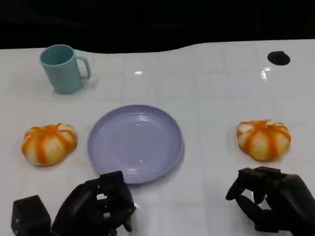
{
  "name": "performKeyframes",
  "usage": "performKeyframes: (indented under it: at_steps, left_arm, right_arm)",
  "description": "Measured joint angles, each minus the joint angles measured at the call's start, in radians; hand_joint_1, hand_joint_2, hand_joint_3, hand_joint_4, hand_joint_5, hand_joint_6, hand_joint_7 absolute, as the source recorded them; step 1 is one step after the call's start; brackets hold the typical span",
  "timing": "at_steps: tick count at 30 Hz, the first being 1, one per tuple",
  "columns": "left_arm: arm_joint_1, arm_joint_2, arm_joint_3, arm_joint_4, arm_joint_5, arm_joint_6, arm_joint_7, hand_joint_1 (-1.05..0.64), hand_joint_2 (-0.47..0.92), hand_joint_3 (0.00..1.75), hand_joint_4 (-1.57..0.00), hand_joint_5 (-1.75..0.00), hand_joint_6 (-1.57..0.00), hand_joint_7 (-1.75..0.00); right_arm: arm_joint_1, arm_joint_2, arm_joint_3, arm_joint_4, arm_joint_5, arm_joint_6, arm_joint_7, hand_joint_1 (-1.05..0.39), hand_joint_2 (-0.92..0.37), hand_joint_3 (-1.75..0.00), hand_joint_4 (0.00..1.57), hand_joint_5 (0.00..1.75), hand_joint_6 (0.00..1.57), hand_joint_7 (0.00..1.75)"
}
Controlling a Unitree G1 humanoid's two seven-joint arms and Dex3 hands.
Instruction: Grasp the bread from the table and place it into the plate.
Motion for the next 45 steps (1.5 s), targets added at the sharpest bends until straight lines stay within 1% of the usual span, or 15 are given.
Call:
performKeyframes:
  at_steps: [2, 4, 6, 7, 9, 10, 11, 14, 17, 20, 24, 29, 34, 40, 45]
  left_arm:
    - [0.000, 0.001, 0.000, 0.000, 0.000, 0.000, 0.000, -0.53, 0.68, 0.61, -0.81, -1.75, -0.78, -1.39]
    - [0.000, 0.001, 0.000, 0.000, 0.000, 0.000, 0.000, -0.53, 0.68, 0.61, -0.81, -1.75, -0.78, -1.39]
    - [0.000, 0.003, 0.000, 0.000, 0.000, 0.000, 0.000, -0.52, 0.68, 0.61, -0.81, -1.75, -0.78, -1.39]
    - [0.000, 0.003, 0.000, 0.000, 0.000, 0.000, 0.000, -0.52, 0.69, 0.61, -0.81, -1.75, -0.78, -1.39]
    - [0.000, 0.005, 0.000, 0.000, 0.000, 0.000, 0.000, -0.53, 0.68, 0.61, -0.81, -1.75, -0.78, -1.39]
    - [0.000, 0.005, 0.000, 0.000, 0.000, 0.000, 0.000, -0.53, 0.68, 0.61, -0.81, -1.75, -0.78, -1.39]
    - [0.000, 0.005, 0.000, 0.000, 0.000, 0.000, 0.000, -0.53, 0.68, 0.61, -0.81, -1.75, -0.78, -1.39]
    - [0.000, 0.005, 0.000, 0.000, 0.000, 0.000, 0.000, -0.53, 0.68, 0.60, -0.80, -1.75, -0.78, -1.39]
    - [0.000, 0.005, -0.001, 0.000, 0.001, 0.000, 0.000, -0.53, 0.68, 0.60, -0.81, -1.75, -0.79, -1.39]
    - [0.000, 0.005, -0.003, 0.000, 0.001, 0.000, 0.000, -0.53, 0.68, 0.60, -0.80, -1.75, -0.79, -1.39]
    - [0.000, 0.005, -0.003, 0.000, 0.001, 0.000, 0.000, -0.54, 0.68, 0.60, -0.80, -1.75, -0.78, -1.39]
    - [0.000, 0.005, -0.003, 0.000, 0.001, 0.000, 0.000, -0.54, 0.69, 0.59, -0.81, -1.75, -0.79, -1.38]
    - [-0.001, 0.005, -0.002, 0.000, 0.000, 0.004, 0.000, -0.53, 0.69, 0.59, -0.80, -1.75, -0.79, -1.38]
    - [0.000, 0.006, -0.002, -0.001, 0.000, 0.008, 0.000, -0.54, 0.69, 0.58, -0.81, -1.75, -0.79, -1.38]
    - [0.000, 0.005, -0.003, -0.002, 0.000, 0.009, 0.001, -0.54, 0.69, 0.59, -0.81, -1.75, -0.79, -1.39]
  right_arm:
    - [0.000, 0.000, 0.000, -0.001, -0.003, 0.005, -0.008, -0.24, -0.52, -0.85, 0.74, 1.35, 0.77, 0.87]
    - [0.000, 0.000, -0.002, -0.007, -0.005, 0.019, -0.012, -0.24, -0.52, -0.83, 0.70, 1.32, 0.76, 0.78]
    - [0.000, 0.000, -0.008, -0.019, -0.005, 0.027, -0.015, -0.26, -0.60, -0.69, 0.65, 1.25, 0.76, 0.61]
    - [-0.001, 0.000, -0.011, -0.027, -0.005, 0.031, -0.018, -0.27, -0.64, -0.64, 0.64, 1.23, 0.76, 0.56]
    - [-0.001, -0.001, -0.015, -0.043, -0.005, 0.034, -0.022, -0.30, -0.73, -0.48, 0.55, 1.06, 0.72, 0.43]
    - [-0.001, -0.003, -0.017, -0.048, -0.005, 0.036, -0.022, -0.30, -0.76, -0.43, 0.54, 1.01, 0.72, 0.40]
    - [-0.001, -0.006, -0.019, -0.057, -0.005, 0.038, -0.022, -0.31, -0.80, -0.33, 0.50, 0.89, 0.70, 0.33]
    - [-0.001, -0.019, -0.028, -0.099, -0.004, 0.054, -0.018, -0.33, -0.88, -0.14, 0.44, 0.69, 0.66, 0.16]
    - [0.000, -0.042, -0.048, -0.144, -0.013, 0.095, -0.012, -0.37, -0.91, -0.05, 0.39, 0.53, 0.62, 0.06]
    - [0.002, -0.071, -0.060, -0.195, -0.038, 0.156, 0.010, -0.41, -0.92, -0.03, 0.37, 0.40, 0.57, 0.01]
    - [0.010, -0.092, -0.062, -0.267, -0.071, 0.238, 0.039, -0.44, -0.92, -0.04, 0.34, 0.32, 0.49, 0.00]
    - [0.012, -0.126, -0.063, -0.328, -0.113, 0.334, 0.074, -0.50, -0.92, -0.06, 0.20, 0.22, 0.35, 0.00]
    - [0.011, -0.141, -0.063, -0.392, -0.134, 0.478, 0.213, -0.55, -0.92, -0.07, 0.12, 0.19, 0.30, 0.00]
    - [-0.012, -0.144, -0.042, -0.393, -0.165, 0.565, 0.282, -0.57, -0.90, -0.02, 0.10, 0.20, 0.29, 0.00]
    - [-0.077, -0.144, -0.006, -0.343, -0.184, 0.617, 0.316, -0.57, -0.88, 0.00, 0.06, 0.20, 0.25, 0.00]
